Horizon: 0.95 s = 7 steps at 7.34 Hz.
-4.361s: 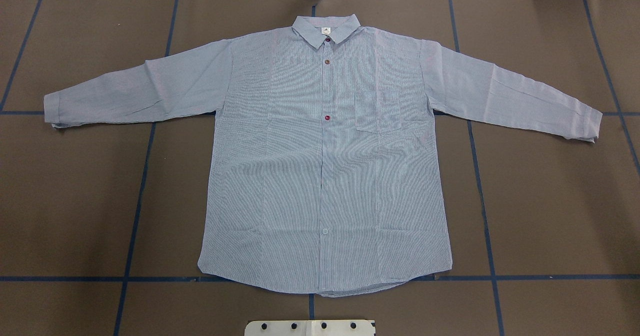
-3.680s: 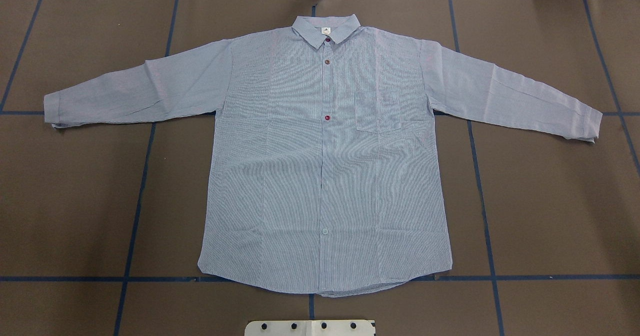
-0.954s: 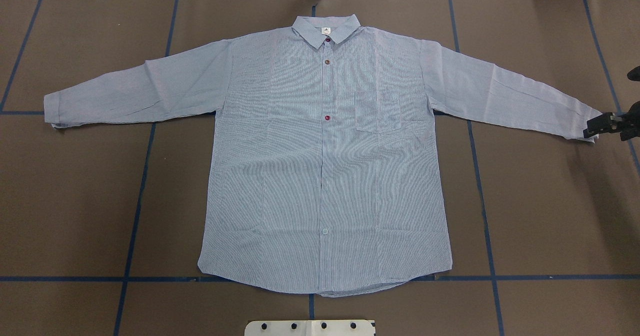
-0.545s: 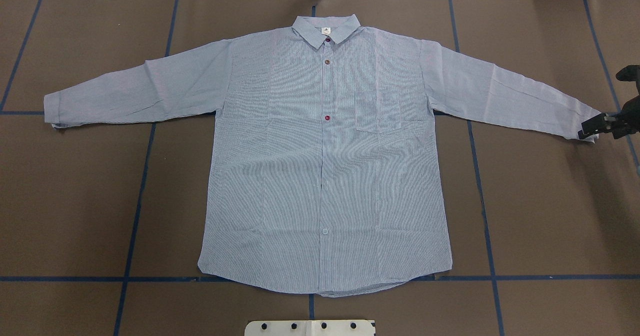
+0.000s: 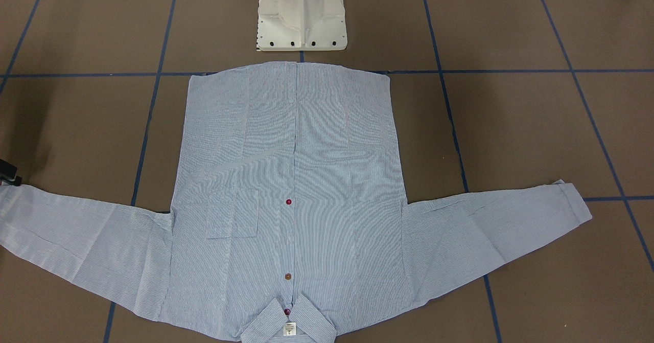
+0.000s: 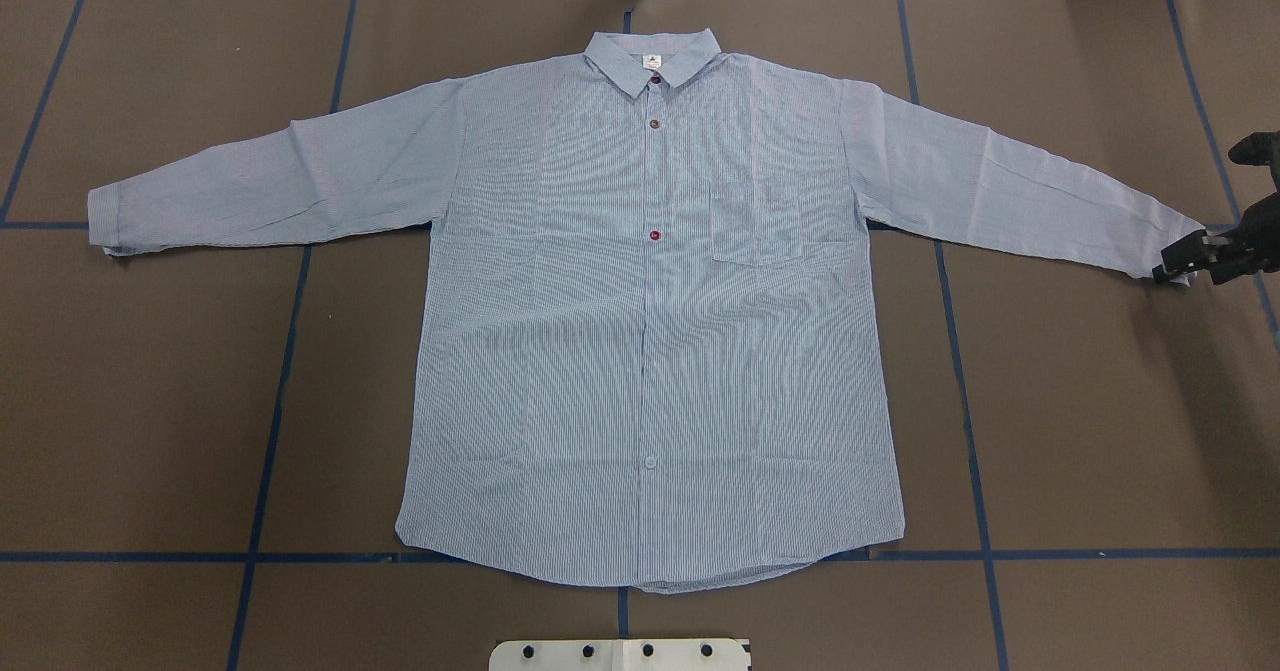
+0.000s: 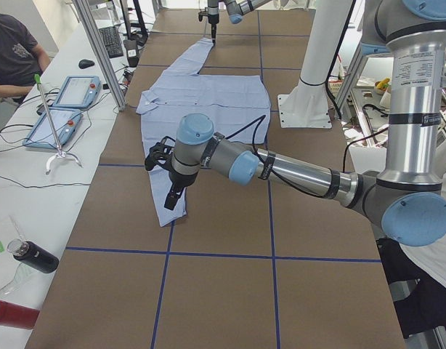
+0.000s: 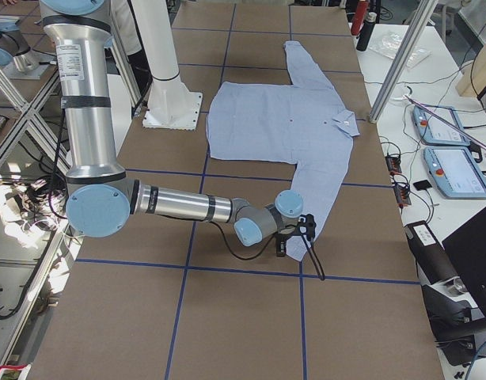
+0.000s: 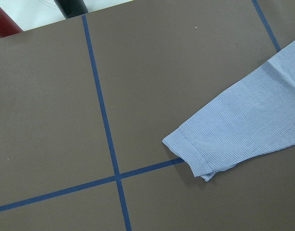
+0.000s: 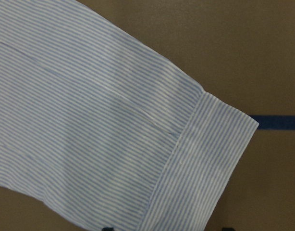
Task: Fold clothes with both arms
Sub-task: 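Lower the right gripper onto the cuff of the sleeve nearest it and grasp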
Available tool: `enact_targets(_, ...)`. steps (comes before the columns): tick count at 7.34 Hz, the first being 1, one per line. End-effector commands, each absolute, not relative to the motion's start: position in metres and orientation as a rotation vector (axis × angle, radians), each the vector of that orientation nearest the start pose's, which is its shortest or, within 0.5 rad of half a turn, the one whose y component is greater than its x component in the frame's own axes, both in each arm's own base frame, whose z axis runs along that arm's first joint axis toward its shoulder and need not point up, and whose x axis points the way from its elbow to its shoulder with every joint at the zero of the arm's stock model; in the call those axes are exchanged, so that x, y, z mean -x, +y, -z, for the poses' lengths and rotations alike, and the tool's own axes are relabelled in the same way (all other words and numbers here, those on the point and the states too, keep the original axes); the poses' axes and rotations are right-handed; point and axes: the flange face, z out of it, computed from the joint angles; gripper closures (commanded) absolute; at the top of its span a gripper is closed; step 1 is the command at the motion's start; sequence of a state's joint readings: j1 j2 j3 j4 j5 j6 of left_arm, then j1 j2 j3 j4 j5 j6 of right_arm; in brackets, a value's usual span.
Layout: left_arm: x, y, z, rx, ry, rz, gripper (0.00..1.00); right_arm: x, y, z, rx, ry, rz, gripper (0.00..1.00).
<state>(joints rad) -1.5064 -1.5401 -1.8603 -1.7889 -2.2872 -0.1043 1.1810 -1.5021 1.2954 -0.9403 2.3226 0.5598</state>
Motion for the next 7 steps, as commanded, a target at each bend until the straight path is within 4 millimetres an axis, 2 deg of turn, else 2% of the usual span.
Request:
enact_targets(1,0.036,-0.492,-0.506,-0.398,0.738,-0.134,0.01,0.142,-0.517,-0.694,-0.02,-0.838,-0.001,0.23)
enact_targets(5,0.036,-0.492,-0.502,-0.407,0.737,-0.137,0.01,0.139,-0.516,-0.704,-0.002,-0.825,-0.023,0.24)
enact_targets(7,0.036,-0.491,-0.497,-0.413,0.737,-0.14,0.01,0.137,-0.516,-0.706,0.006,-0.823,-0.039,0.3)
